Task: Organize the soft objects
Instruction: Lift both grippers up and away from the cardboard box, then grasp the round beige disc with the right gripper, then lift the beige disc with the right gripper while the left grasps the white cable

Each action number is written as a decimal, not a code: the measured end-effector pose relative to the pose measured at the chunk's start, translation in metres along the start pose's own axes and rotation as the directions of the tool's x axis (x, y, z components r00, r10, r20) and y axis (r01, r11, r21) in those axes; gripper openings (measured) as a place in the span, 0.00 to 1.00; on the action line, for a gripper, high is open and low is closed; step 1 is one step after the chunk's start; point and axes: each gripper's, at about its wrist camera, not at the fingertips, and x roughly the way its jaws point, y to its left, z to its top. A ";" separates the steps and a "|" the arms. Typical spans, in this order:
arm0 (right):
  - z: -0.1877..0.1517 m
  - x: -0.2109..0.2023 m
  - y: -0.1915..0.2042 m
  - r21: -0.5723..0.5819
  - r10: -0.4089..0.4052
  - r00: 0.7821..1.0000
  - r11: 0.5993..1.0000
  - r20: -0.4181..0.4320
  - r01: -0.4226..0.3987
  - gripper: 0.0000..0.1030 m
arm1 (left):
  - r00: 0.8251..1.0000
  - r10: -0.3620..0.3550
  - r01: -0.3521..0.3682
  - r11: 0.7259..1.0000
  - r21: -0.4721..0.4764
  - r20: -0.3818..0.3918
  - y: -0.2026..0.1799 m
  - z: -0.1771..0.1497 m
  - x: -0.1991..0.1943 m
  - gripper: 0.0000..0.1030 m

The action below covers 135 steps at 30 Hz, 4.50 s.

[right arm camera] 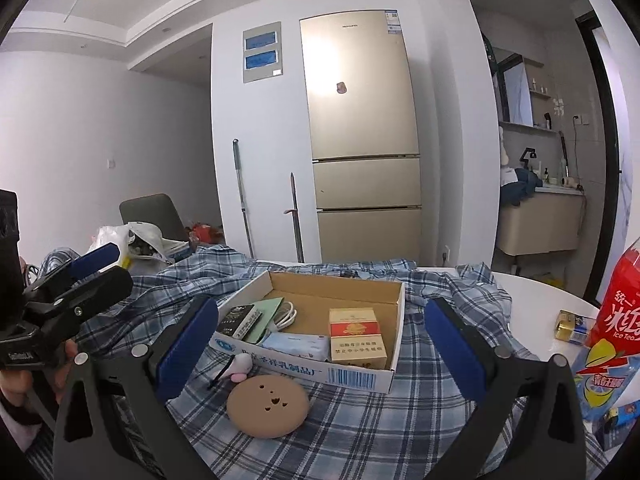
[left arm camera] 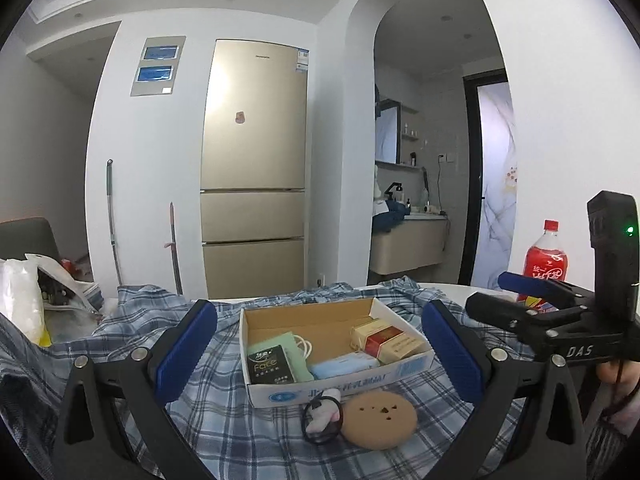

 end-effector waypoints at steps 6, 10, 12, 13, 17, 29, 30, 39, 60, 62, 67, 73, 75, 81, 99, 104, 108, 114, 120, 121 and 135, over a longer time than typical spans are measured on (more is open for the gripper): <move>0.002 0.000 0.000 0.002 -0.014 1.000 1.000 0.003 0.014 1.00 | 0.998 0.057 -0.058 0.998 0.026 0.027 -0.004 0.000 -0.006 1.00; 0.004 -0.002 0.009 -0.037 0.010 1.000 0.999 0.009 -0.010 1.00 | 0.999 -0.033 0.033 0.999 0.005 0.016 0.000 0.000 -0.003 1.00; 0.003 -0.002 0.012 -0.047 0.030 0.999 0.998 0.012 -0.030 1.00 | 0.994 -0.110 0.110 0.994 -0.021 0.009 0.005 0.000 -0.003 1.00; 0.003 -0.001 0.011 -0.044 0.070 0.998 0.997 0.007 -0.069 1.00 | 0.991 -0.130 0.131 0.991 -0.036 0.020 0.008 0.000 -0.005 1.00; -0.001 0.008 0.009 -0.032 0.076 0.997 0.997 -0.033 -0.077 1.00 | 0.994 -0.101 0.103 0.994 -0.037 0.051 0.008 0.001 -0.012 1.00; 0.000 0.006 0.026 -0.106 0.142 0.989 0.984 -0.050 -0.147 1.00 | 0.996 -0.046 0.045 0.999 0.014 0.071 -0.004 0.004 -0.021 1.00; 0.001 0.006 0.027 -0.112 0.148 0.987 0.982 -0.061 -0.154 1.00 | 0.997 -0.044 0.044 0.999 0.013 0.068 -0.004 0.004 -0.021 1.00; 0.003 0.026 0.042 -0.195 0.102 0.966 0.969 -0.239 -0.150 0.99 | 0.998 -0.055 0.055 0.997 -0.059 0.000 0.008 0.000 -0.009 1.00; -0.054 0.121 0.059 -0.110 0.071 0.769 0.977 -0.636 -0.181 0.87 | 0.975 0.082 -0.126 0.969 -0.211 -0.206 0.047 -0.014 0.021 0.86; -0.057 0.125 0.057 -0.105 0.067 0.762 0.979 -0.644 -0.175 0.87 | 0.974 0.071 -0.121 0.966 -0.230 -0.216 0.051 -0.016 0.024 0.86; -0.064 0.134 0.056 -0.100 0.061 0.735 0.980 -0.675 -0.173 0.87 | 0.969 0.066 -0.129 0.957 -0.258 -0.239 0.057 -0.020 0.029 0.86; -0.070 0.144 0.060 -0.118 0.038 0.714 0.979 -0.699 -0.167 0.80 | 0.970 0.074 -0.123 0.970 -0.208 -0.232 0.049 -0.018 0.027 0.86; -0.067 0.139 0.062 -0.129 0.035 0.727 0.977 -0.685 -0.169 0.79 | 0.971 0.072 -0.115 0.977 -0.182 -0.228 0.043 -0.017 0.026 0.86; -0.044 0.109 0.056 -0.085 0.101 0.777 0.977 -0.621 -0.195 0.78 | 0.973 0.068 -0.105 0.981 -0.162 -0.222 0.038 -0.016 0.026 0.86; -0.007 0.045 0.017 -0.110 0.016 0.981 0.993 -0.193 -0.037 0.78 | 0.948 0.056 -0.083 0.994 -0.075 -0.313 0.020 -0.022 0.048 0.86; -0.011 0.041 0.026 -0.150 0.005 0.982 0.988 -0.188 -0.034 0.78 | 0.926 0.058 -0.089 0.994 -0.067 -0.374 0.019 -0.028 0.060 0.75; -0.011 0.038 0.020 -0.131 -0.010 0.984 0.991 -0.180 -0.014 0.78 | 0.921 0.058 -0.096 0.992 -0.081 -0.385 0.022 -0.030 0.061 0.75; -0.009 0.029 0.000 -0.048 -0.040 0.989 0.998 -0.141 0.033 0.78 | 0.881 0.042 -0.097 0.991 -0.092 -0.471 0.026 -0.032 0.080 0.75; -0.005 0.022 -0.017 0.037 -0.071 0.990 0.996 -0.119 0.076 0.78 | 0.826 0.030 -0.056 0.998 -0.029 -0.563 -0.001 -0.039 0.102 0.75; -0.006 0.024 -0.019 0.049 -0.068 0.989 0.996 -0.129 0.074 0.78 | 0.822 0.025 -0.050 0.998 -0.029 -0.570 -0.005 -0.040 0.105 0.75; -0.010 0.032 -0.031 0.109 -0.039 0.981 0.992 -0.188 0.061 0.79 | 0.757 -0.012 -0.004 1.000 -0.023 -0.653 -0.022 -0.067 0.137 0.67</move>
